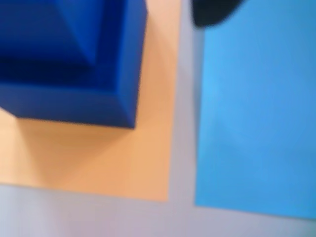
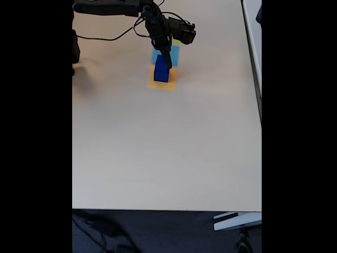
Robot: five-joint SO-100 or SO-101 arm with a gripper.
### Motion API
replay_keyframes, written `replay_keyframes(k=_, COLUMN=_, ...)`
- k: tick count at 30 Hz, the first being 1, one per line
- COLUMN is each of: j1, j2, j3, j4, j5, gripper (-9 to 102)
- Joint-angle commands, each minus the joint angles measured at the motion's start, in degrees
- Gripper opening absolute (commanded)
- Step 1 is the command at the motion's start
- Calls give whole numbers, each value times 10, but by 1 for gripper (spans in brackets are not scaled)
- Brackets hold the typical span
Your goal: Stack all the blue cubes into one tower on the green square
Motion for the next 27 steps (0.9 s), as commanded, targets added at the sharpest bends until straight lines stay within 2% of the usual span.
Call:
replay_keyframes(k=1, j1=9, j2=62, j3=-1, j4=-2, j5=-11, gripper=35)
replay_keyframes(k=27, j1=24, j2=71, j3=32, j4=26, j5=-14, gripper=34)
